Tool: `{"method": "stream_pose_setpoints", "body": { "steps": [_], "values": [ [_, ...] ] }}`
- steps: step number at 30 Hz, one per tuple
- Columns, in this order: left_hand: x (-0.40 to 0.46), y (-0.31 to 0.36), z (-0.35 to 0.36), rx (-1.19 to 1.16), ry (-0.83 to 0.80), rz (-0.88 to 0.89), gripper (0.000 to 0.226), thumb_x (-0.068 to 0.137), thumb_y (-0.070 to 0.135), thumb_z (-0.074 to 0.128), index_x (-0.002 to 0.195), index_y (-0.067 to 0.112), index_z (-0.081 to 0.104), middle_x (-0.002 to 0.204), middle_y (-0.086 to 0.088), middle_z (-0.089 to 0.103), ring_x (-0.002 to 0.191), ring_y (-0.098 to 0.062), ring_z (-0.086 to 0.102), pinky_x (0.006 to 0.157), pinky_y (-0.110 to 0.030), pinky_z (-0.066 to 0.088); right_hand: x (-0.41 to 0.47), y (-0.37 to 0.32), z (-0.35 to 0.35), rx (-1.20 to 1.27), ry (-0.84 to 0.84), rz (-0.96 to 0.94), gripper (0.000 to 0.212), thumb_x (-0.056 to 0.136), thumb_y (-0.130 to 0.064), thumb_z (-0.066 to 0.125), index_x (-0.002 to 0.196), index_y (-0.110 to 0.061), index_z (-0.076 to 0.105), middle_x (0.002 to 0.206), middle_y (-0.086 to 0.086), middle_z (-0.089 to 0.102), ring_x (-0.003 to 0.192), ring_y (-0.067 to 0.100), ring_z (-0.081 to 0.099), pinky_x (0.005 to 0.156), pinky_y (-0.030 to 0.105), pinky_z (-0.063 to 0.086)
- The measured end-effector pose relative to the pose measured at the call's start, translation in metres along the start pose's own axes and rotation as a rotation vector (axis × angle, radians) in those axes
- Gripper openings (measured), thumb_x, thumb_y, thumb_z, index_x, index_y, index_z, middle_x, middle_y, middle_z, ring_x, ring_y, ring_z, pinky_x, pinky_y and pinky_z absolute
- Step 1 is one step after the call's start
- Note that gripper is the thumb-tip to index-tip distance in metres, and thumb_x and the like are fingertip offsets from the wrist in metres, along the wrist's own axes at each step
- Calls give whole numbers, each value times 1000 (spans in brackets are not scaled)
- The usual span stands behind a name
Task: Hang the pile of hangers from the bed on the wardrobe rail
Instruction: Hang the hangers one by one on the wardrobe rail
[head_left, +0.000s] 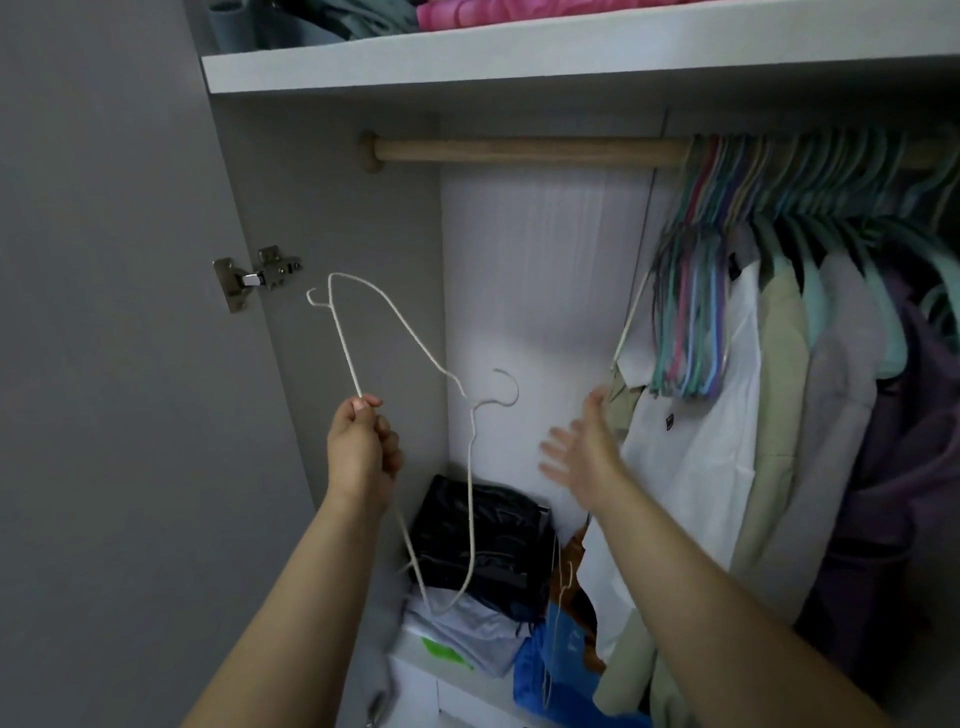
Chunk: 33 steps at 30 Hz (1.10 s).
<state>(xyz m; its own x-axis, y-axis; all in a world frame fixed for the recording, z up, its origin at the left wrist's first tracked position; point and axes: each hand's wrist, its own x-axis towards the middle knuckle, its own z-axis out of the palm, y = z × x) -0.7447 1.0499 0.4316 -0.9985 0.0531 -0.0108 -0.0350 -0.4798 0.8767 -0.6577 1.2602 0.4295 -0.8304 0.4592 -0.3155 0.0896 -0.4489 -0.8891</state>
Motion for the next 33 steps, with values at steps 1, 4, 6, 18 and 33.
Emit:
{"method": "stream_pose_setpoints", "body": {
  "steps": [1,4,6,18,33],
  "values": [
    [0,-1,4,-27,17,-8,30,105,19,27,82,22,45,54,6,33,39,-6,22,39,-13,17,-5,21,0,-135,-147,134,101,79,-82,19,142,-5,36,134,14,54,114,31,58,95,47,48],
    [1,-2,15,-127,104,1,30,105,17,26,82,22,45,52,6,34,38,-6,27,39,-14,22,-29,63,6,-290,-544,359,90,85,-76,14,132,-7,47,124,18,62,107,35,62,90,44,50],
    [3,-2,19,-213,163,4,30,105,17,24,83,21,44,54,5,32,38,-6,28,39,-14,23,-39,72,9,-120,-586,316,66,93,-63,24,126,-12,50,119,19,64,98,37,65,84,45,53],
    [4,-24,24,-136,-132,-354,30,106,26,34,135,24,44,117,-9,58,101,-23,58,71,-27,45,-64,-12,38,-27,-188,-555,36,105,-22,25,85,-8,52,39,-2,38,36,12,37,79,39,54],
    [-26,-19,18,4,-83,-338,28,105,22,35,89,17,57,91,0,62,78,-14,58,63,-25,40,25,-105,29,-408,349,-781,25,100,-15,29,93,-11,52,74,3,57,66,18,53,65,27,44]
  ]
}}
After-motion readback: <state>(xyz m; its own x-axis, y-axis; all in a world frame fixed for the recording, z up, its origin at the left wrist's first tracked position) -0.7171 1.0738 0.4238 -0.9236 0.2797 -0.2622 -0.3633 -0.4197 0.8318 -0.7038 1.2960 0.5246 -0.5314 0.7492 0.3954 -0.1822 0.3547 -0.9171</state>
